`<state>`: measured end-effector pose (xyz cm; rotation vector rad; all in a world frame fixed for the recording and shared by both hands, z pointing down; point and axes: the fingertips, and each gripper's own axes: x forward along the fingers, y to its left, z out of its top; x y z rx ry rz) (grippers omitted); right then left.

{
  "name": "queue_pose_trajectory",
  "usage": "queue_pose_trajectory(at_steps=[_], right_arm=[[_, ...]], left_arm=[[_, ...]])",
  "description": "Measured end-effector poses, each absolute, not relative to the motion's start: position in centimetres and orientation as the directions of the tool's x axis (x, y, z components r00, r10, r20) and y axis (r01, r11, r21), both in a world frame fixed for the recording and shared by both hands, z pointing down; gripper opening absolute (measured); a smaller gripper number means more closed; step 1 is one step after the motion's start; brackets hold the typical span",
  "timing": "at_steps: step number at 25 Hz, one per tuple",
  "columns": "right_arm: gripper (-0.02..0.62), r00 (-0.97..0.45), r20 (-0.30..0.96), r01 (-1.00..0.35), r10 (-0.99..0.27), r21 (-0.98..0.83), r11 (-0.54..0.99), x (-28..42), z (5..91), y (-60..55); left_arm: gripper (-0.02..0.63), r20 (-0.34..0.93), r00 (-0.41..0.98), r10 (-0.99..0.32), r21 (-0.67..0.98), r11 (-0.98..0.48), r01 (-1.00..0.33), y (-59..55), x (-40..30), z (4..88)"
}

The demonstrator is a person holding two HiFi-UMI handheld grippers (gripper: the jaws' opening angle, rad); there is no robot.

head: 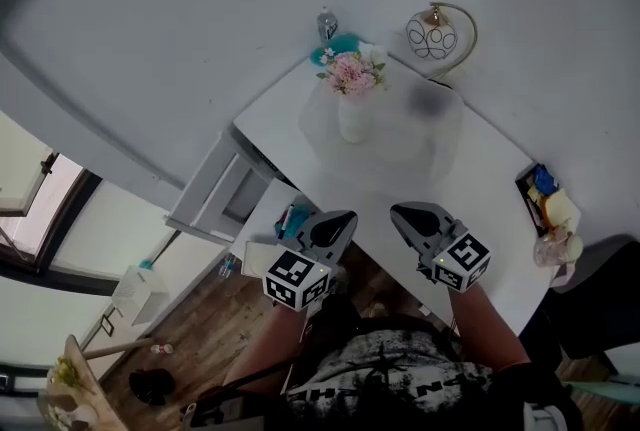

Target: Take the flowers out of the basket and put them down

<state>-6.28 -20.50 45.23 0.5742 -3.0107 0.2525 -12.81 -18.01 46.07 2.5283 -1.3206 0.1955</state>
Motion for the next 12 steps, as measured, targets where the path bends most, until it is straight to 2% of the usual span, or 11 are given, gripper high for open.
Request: queue_pose_trajectory(at_steps=[12], right_arm=[[0.015,-0.887,0.093,-0.461,-0.452,-0.161,0.872,-12.3,43.3,-27.0]], left_arm=[[0.017,0.227,0.721,-0.655,0.193,-0.695,-0.693,-27.9,-18.2,44.8]])
